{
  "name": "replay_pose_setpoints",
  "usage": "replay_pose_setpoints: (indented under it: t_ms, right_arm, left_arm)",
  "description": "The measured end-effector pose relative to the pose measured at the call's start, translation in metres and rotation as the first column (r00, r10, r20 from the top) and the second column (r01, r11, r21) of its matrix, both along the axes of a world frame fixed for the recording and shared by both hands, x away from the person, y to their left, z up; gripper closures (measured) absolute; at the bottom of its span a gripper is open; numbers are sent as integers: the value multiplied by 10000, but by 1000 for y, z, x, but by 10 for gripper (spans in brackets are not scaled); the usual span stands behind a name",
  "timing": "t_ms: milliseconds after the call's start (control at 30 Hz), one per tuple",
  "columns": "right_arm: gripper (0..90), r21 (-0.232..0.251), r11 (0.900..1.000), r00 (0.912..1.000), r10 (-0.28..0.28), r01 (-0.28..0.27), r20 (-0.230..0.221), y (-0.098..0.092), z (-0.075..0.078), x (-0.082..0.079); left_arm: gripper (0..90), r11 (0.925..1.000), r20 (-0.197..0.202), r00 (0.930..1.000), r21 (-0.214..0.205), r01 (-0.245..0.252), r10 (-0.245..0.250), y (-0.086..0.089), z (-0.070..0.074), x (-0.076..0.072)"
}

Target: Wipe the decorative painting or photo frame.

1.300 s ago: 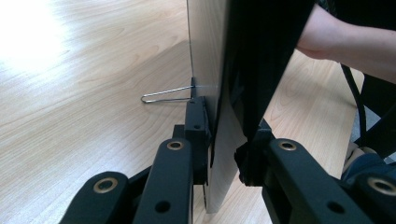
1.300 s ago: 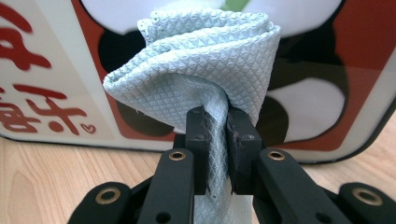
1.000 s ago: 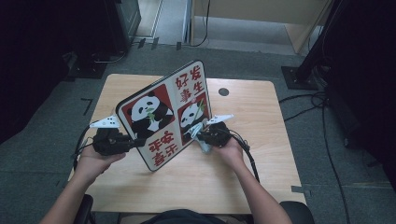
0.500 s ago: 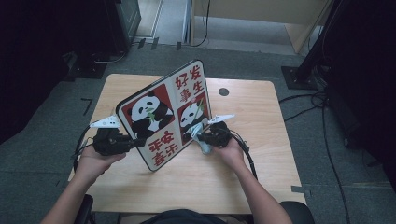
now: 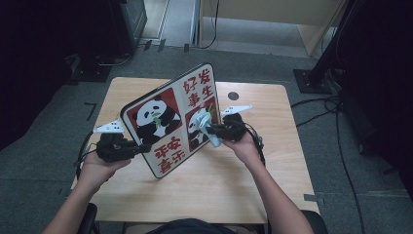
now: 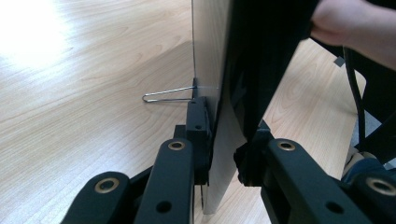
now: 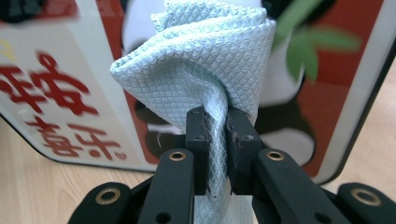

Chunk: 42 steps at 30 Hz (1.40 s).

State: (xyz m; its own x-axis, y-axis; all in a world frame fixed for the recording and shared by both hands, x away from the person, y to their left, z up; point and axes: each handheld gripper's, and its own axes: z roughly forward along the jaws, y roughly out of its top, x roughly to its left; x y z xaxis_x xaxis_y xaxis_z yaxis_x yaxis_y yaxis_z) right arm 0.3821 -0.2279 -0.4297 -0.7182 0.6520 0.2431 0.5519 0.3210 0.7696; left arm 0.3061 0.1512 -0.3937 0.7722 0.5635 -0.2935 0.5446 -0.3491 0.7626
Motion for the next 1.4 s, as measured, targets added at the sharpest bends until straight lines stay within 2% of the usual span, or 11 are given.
replay_pose_setpoints:
  t_ms: [267,500,733,833,967,1400]
  right_arm:
    - [812,-128,9985,9955,534,-525,782,11,56,10]
    - [812,-286,9956,9825,922,-887,1621,25,106,18]
    - [812,-431,9918,9685,1269,-1204,2142,45,143,21]
    - [812,-434,9909,9657,1337,-1272,2226,53,155,21]
    - [812,-650,9881,9607,1505,-1391,2332,63,159,23]
    - [811,-549,9862,9621,1643,-1560,2176,65,139,21]
  left_arm:
    - [784,10000,8,10000,39,-5,5,0,0,0]
    - [785,10000,16,10000,45,-3,3,0,1,0]
    - [785,10000,17,10000,40,19,-19,0,0,0]
    - [784,10000,23,10000,18,35,-35,0,0,0]
    - [784,9999,92,9999,83,79,-80,0,0,0]
    - [782,9999,142,9998,125,116,-118,0,0,0]
